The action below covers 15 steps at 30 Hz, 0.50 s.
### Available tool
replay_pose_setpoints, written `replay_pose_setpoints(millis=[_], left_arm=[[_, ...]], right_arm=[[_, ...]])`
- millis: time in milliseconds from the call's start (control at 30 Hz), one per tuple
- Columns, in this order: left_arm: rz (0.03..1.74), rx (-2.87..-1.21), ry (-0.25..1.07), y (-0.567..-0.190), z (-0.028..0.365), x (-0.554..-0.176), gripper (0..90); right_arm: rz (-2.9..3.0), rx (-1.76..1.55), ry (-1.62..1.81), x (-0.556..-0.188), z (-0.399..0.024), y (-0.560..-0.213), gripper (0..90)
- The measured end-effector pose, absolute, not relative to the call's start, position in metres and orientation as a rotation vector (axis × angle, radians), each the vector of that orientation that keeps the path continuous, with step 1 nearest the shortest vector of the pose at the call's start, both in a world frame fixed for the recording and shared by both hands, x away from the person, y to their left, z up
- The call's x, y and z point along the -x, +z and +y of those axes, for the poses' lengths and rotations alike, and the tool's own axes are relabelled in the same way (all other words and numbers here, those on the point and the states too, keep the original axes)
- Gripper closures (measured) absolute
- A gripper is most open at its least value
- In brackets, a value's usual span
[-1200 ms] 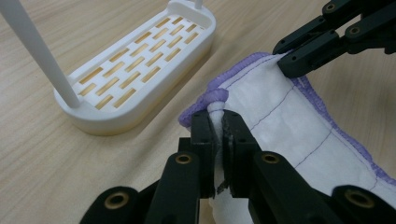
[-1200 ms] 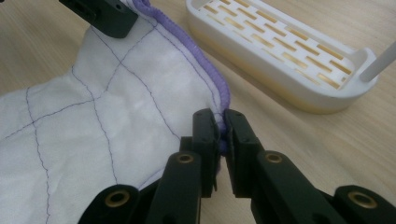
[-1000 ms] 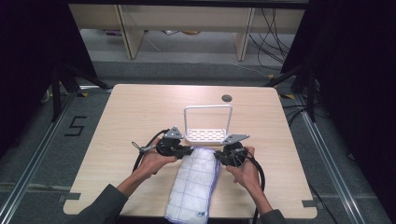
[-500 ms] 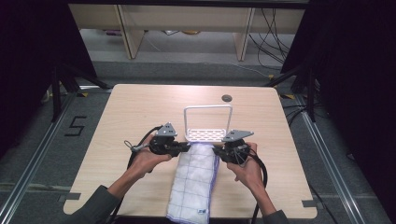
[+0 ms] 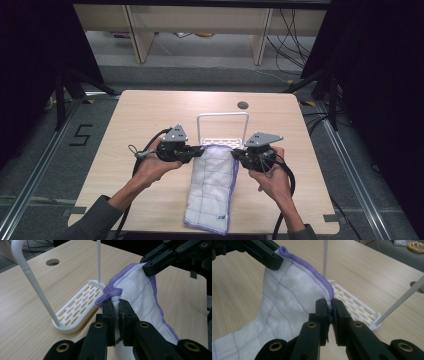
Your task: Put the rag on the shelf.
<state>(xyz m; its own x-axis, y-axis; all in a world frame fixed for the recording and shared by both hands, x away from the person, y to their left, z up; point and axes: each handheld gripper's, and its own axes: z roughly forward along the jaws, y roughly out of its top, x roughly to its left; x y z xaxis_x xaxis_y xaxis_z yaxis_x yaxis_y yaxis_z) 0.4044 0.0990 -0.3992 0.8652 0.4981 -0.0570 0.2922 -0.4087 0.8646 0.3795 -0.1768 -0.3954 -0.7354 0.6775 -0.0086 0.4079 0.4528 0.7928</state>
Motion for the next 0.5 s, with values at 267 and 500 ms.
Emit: replay_pose_setpoints(millis=[267,500], left_arm=[[0.556,-1.999,0.295,-0.374,0.099,-0.404,84.9],[0.546,-1.968,0.325,-0.353,0.098,-0.405,84.9]], right_arm=[[2.345,-0.868,1.197,-0.381,-0.178,-0.368,84.7],[2.297,-0.829,1.213,-0.384,-0.179,-0.344,84.8]])
